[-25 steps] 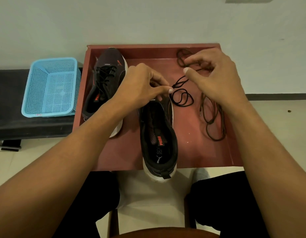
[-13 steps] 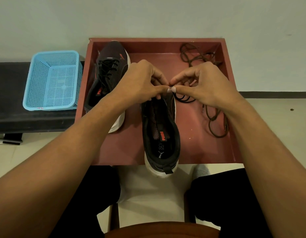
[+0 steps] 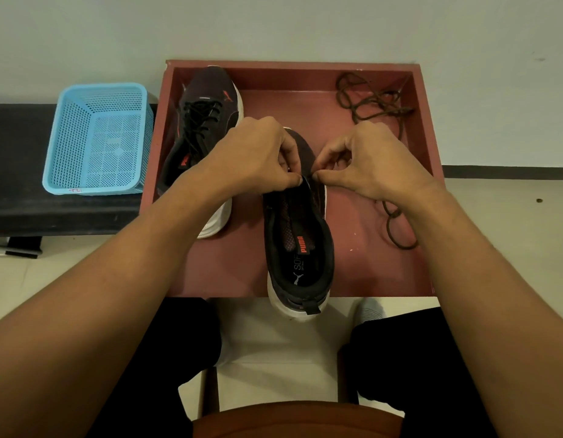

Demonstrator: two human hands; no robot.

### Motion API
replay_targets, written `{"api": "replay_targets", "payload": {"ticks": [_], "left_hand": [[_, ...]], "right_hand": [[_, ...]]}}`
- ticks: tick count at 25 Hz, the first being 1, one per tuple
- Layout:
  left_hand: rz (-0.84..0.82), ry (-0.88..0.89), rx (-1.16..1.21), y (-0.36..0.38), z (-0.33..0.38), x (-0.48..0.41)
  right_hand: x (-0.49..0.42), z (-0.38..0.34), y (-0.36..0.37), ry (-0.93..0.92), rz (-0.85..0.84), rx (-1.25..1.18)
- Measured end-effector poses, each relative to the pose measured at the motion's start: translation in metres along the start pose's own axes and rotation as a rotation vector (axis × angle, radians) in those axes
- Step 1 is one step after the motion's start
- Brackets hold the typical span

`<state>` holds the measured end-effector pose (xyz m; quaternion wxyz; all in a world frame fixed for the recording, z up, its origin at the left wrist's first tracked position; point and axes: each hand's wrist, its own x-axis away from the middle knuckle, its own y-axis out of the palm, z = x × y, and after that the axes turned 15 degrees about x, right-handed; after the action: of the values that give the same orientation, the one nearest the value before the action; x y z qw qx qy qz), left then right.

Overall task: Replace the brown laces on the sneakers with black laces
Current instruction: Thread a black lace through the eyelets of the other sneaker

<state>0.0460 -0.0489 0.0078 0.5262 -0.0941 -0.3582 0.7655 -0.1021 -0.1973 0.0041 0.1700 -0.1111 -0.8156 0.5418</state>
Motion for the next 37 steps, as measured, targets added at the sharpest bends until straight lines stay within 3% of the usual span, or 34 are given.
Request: {"api": "replay_targets", "payload": {"ticks": [8, 14, 32, 37], "left_hand": [[0.048, -0.110, 0.034, 0.005, 0.000, 0.002], [0.116, -0.155, -0.032, 0.012, 0.002, 0.008], [0.270, -0.139, 0.057, 0.032, -0.006, 0.016], [0.310, -0.157, 0.123, 0.035, -0.007, 0.017]], "right_hand": [[-0.001, -0.006, 0.001, -0.057, -0.048, 0.093], [0.000, -0.005, 0.002, 0.004, -0.001, -0.011], [-0.007, -0.007, 0.019, 0.075, -0.051, 0.002], [-0.008, -0.001, 0.017, 0.040, -0.144, -0.036]]}}
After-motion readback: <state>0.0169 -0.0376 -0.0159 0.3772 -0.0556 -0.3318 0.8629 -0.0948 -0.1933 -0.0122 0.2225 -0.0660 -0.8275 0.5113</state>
